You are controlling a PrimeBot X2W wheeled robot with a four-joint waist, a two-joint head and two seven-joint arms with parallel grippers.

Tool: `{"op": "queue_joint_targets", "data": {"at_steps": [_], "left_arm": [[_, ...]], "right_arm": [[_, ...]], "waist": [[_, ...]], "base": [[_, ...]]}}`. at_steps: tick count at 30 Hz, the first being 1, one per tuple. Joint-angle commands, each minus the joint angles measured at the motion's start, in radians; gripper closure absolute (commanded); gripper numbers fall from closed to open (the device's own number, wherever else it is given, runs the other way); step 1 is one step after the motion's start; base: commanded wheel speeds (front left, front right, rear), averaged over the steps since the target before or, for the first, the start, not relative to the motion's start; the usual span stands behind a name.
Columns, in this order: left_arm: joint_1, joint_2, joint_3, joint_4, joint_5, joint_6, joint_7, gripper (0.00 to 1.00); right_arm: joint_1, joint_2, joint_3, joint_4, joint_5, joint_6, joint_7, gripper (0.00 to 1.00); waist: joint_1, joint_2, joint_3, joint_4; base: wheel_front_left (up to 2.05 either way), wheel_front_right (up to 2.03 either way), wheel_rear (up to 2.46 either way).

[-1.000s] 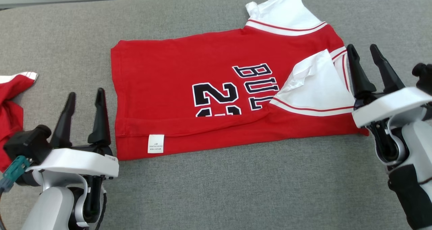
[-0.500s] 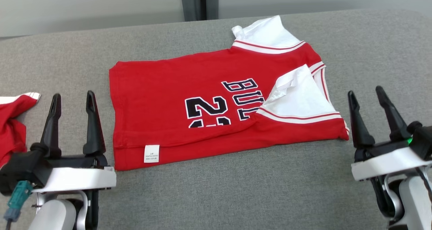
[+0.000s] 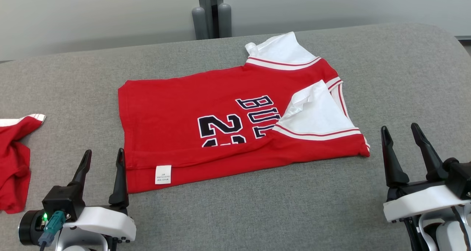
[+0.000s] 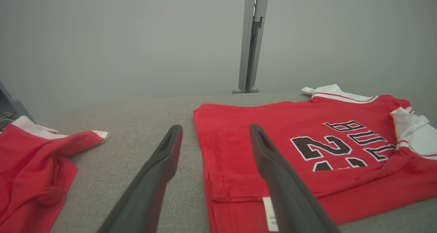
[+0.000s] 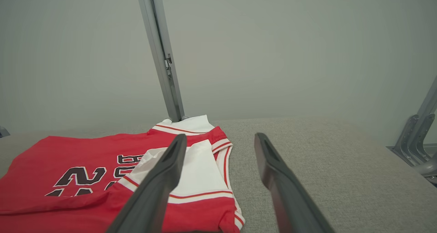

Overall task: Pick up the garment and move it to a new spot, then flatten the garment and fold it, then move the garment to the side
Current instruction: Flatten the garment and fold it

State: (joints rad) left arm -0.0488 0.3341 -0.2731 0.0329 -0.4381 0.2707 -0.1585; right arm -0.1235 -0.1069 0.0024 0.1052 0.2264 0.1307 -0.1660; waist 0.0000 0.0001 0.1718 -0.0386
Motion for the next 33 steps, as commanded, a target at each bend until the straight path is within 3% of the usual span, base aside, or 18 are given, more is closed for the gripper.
{"op": "queue_joint_targets", "data": {"at_steps": [1, 18, 25, 33], "left_arm": [[0.000, 0.004, 0.002, 0.000, -0.004, 0.001, -0.001, 0.00], [-0.052, -0.001, -0.026, 0.032, -0.041, -0.024, 0.075, 0.00], [-0.072, -0.021, -0.065, 0.119, -0.091, -0.053, 0.183, 0.00], [-0.085, -0.037, -0.068, 0.167, -0.125, -0.042, 0.244, 0.00]], "right_arm": [[0.012, -0.002, -0.007, -0.009, -0.008, 0.000, 0.005, 0.00], [-0.042, -0.013, -0.025, 0.027, 0.006, 0.000, 0.039, 0.00], [-0.133, -0.042, 0.009, 0.219, 0.015, 0.000, 0.054, 0.00], [-0.239, -0.076, 0.088, 0.424, 0.046, 0.000, 0.044, 0.00]], "waist": [[0.0000, -0.0001, -0.002, 0.001], [0.0000, -0.0001, 0.027, 0.006], [0.0000, -0.0001, 0.055, 0.004], [0.0000, -0.0001, 0.102, 0.022]], "base": [[0.00, 0.00, 0.00], [0.00, 0.00, 0.00], [0.00, 0.00, 0.00], [0.00, 0.00, 0.00]]}}
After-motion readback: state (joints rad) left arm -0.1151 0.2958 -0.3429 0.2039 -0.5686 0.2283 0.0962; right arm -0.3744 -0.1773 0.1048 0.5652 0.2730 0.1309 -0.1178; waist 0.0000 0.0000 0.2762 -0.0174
